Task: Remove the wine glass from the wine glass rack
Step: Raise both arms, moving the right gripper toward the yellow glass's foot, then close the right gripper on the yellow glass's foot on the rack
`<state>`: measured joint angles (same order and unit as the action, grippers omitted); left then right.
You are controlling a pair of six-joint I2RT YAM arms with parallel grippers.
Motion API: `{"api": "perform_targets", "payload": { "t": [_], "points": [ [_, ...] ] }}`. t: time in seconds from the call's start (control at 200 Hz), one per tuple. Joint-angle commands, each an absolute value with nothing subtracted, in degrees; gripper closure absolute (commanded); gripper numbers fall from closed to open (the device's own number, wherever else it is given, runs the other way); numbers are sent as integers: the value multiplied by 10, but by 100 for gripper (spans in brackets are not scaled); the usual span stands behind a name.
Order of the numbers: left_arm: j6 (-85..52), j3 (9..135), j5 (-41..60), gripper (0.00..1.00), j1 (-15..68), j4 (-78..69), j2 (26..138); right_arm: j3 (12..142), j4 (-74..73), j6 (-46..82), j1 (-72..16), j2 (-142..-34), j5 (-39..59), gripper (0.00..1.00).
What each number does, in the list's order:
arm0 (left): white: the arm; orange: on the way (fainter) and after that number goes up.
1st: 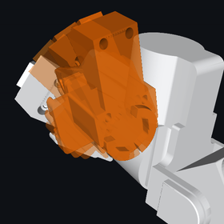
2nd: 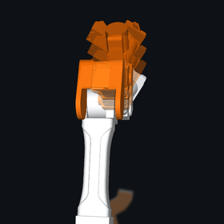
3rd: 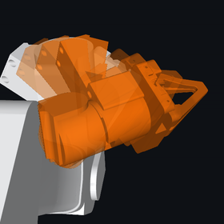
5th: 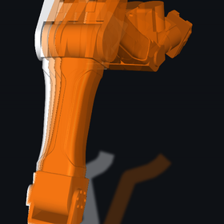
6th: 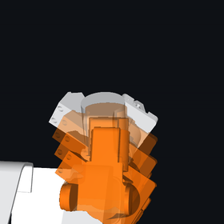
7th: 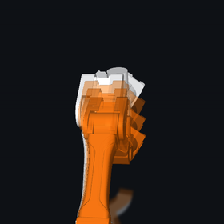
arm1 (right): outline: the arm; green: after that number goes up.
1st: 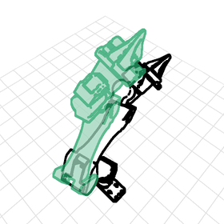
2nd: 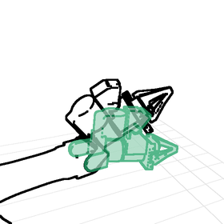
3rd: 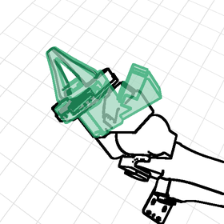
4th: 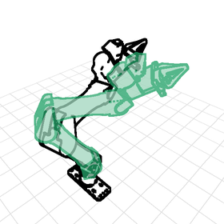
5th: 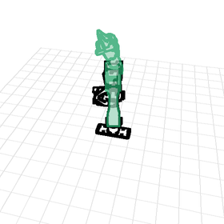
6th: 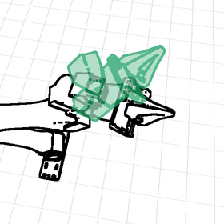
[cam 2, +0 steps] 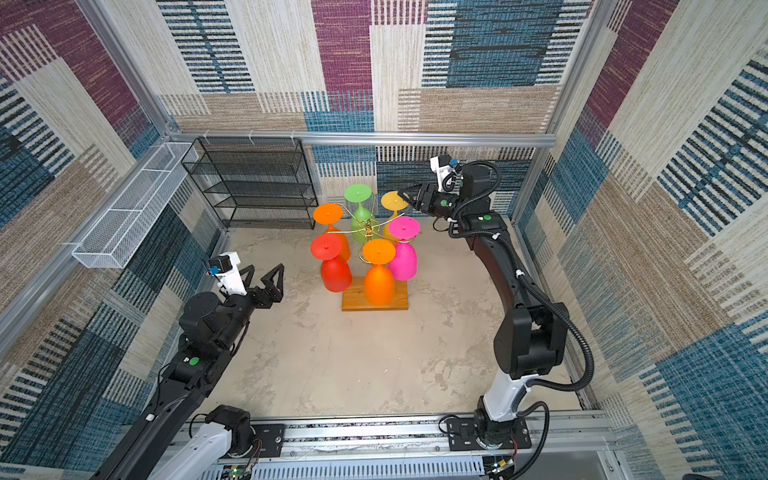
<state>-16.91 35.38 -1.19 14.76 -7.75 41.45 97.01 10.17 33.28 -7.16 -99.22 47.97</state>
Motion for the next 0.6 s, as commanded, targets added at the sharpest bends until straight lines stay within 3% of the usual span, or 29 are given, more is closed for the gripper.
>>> {"api": "perform_targets", "payload": {
  "t": [0.0, 0.321, 0.596],
  "points": [
    [-173, 351, -14, 8, 148, -82, 415, 969, 98, 328, -73, -987, 484, 48],
    [-175, 351, -16, 8, 149, -81, 420, 962, 91, 330, -75, -989, 498, 58],
    [-175, 350, -18, 8, 149, -80, 422, 953, 77, 340, -76, -988, 515, 59]
  ]
}}
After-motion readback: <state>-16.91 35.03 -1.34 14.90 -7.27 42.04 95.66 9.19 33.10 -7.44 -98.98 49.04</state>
